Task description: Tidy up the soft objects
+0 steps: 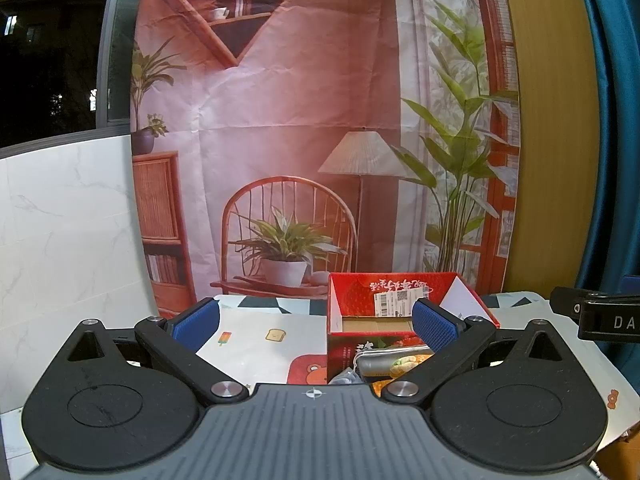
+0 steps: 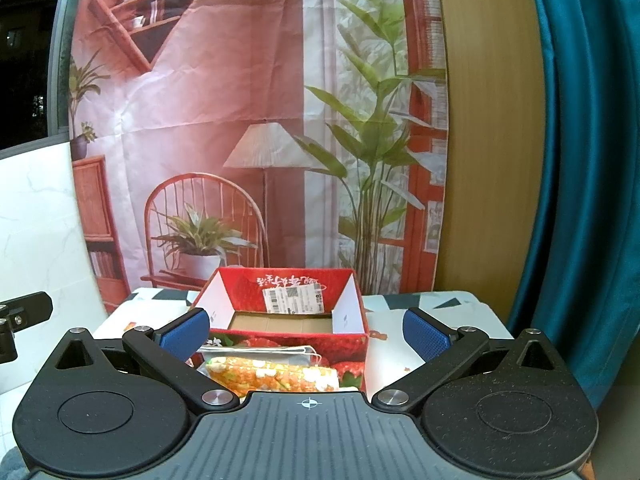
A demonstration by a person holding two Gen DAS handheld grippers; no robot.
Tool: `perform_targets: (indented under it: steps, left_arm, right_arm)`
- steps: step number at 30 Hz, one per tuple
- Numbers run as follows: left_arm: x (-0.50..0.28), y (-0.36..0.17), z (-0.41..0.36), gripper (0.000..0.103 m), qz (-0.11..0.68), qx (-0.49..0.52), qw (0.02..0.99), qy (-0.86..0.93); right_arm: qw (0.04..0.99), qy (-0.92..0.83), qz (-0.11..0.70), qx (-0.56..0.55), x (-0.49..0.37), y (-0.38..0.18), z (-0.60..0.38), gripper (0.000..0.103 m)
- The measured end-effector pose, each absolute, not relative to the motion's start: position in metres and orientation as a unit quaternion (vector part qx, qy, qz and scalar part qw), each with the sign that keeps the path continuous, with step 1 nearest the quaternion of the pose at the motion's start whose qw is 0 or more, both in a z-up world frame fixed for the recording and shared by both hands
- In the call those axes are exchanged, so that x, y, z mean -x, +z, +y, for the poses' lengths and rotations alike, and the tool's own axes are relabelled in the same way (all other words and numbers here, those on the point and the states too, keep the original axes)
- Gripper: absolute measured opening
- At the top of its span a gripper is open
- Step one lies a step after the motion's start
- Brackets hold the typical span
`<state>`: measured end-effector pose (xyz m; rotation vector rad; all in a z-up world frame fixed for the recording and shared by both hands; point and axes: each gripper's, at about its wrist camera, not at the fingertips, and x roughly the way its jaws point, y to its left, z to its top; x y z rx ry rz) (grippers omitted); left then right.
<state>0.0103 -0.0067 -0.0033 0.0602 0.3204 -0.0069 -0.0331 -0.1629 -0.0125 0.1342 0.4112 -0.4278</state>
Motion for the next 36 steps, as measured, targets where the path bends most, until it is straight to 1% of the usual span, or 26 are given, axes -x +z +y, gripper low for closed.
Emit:
perform_targets:
  steps: [28,36]
  left_arm:
    - [-0.015,-0.011,-0.007,0.103,0.17,-0.026,0.985,-0.005]
    - [-0.028,-0.028,-0.009,0.103,0.159,-0.063,0.985,0.017]
  right_arm:
    - [0.953,-0.21,0.208,-0.072,0.031,-0.018,-0.162,0.103]
    - [0.956,-0.194,0.198,-0.096,0.029,-0.036,-0.171,0.103]
